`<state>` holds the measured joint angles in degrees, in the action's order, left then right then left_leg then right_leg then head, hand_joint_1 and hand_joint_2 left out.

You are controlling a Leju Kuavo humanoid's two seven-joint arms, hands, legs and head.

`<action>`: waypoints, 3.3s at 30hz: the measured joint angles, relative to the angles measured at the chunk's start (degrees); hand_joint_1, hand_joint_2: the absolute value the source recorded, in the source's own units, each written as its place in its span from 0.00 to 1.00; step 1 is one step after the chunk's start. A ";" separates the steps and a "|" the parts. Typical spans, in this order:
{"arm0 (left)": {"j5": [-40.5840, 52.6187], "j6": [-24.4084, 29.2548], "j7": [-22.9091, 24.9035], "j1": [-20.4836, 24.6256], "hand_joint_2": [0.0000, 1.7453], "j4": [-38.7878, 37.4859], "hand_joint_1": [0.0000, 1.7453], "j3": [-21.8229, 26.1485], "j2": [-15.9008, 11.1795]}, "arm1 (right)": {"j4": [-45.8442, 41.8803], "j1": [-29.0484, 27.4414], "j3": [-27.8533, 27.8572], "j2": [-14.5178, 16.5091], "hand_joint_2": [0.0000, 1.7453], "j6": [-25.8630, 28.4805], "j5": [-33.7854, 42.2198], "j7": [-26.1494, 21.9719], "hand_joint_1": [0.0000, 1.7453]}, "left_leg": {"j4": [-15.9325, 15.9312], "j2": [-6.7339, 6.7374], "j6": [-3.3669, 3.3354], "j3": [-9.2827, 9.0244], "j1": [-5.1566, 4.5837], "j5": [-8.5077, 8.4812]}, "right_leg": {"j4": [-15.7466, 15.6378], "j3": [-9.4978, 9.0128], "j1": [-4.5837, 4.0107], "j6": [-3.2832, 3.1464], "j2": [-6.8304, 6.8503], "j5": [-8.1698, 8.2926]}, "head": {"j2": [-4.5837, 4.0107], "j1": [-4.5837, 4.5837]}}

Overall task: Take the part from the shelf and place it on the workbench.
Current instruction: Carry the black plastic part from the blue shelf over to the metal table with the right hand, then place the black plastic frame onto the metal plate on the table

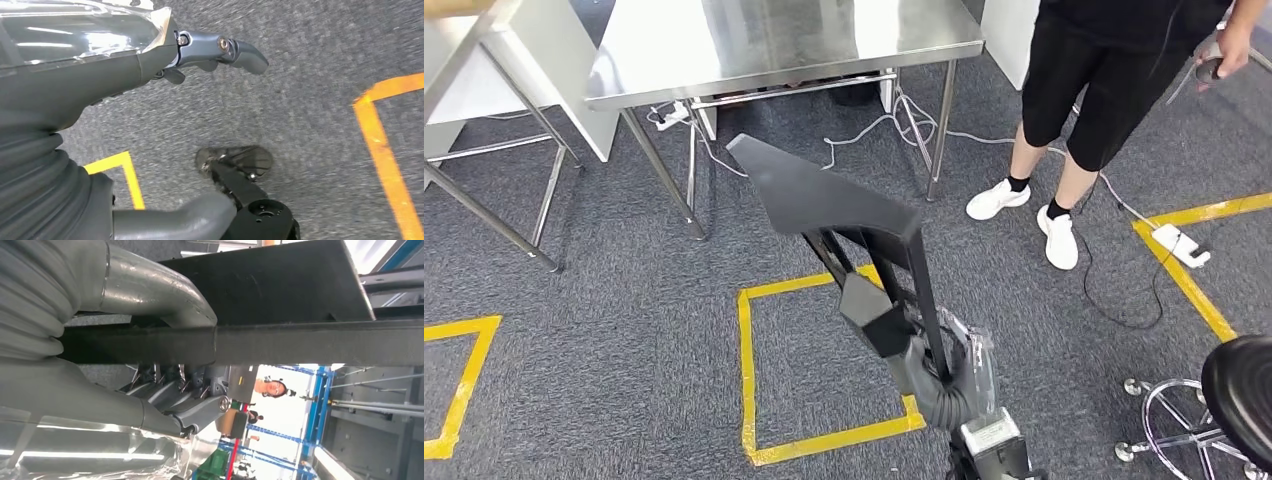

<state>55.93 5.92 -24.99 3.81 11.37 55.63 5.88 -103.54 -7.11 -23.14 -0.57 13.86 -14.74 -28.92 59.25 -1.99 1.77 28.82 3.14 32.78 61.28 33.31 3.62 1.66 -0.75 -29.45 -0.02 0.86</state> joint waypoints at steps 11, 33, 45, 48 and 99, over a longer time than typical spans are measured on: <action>1.05 0.12 1.06 -0.40 1.00 0.07 0.00 -0.02 -0.57 | 0.09 -0.64 -0.15 -0.02 1.00 0.57 0.01 0.01 1.00 | -0.14 2.08 -9.39 10.79 -6.33 -11.52 | -5.09 -9.55 -3.06 -1.41 0.85 -4.71 | 0.00 -0.21; 2.56 0.05 2.84 0.17 1.00 -0.03 0.00 -0.62 0.22 | 0.11 -1.32 0.33 -0.37 1.00 1.48 -0.07 -0.02 1.00 | 12.61 1.37 -3.72 3.64 -2.96 -2.82 | -1.57 -0.99 -1.20 -0.45 1.06 0.44 | 0.00 0.88; 2.78 0.16 3.23 -0.58 1.00 -0.01 0.00 -0.96 0.17 | 0.62 -0.31 0.18 0.22 1.00 0.39 0.14 -0.06 1.00 | -2.02 1.28 -5.94 12.99 -3.84 -15.07 | -7.45 -17.16 -1.90 1.70 -0.29 -6.35 | 0.01 1.37; 2.77 0.18 3.20 -0.36 1.00 -0.02 0.00 -0.96 0.36 | 0.91 0.31 0.14 0.24 1.00 0.39 0.21 -0.11 1.00 | -2.96 0.64 -6.29 8.86 -4.18 -12.30 | 4.10 -11.11 -2.29 2.60 0.03 -3.40 | -0.03 1.28; 0.02 0.24 4.76 1.24 1.00 0.02 0.00 3.86 -0.09 | 61.74 52.14 -35.54 19.87 1.00 -5.66 -56.84 42.10 1.00 | 12.38 1.67 -1.39 9.58 -1.97 4.03 | -0.92 2.31 -3.65 -3.38 -0.32 3.27 | 0.00 0.54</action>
<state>55.95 6.16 -20.23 5.05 11.39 59.49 5.79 -41.79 45.02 -58.68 19.31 8.20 -71.58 13.19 71.63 -0.32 0.39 38.40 1.17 36.81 60.36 35.62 -0.02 -1.73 -1.07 -26.18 -0.02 1.40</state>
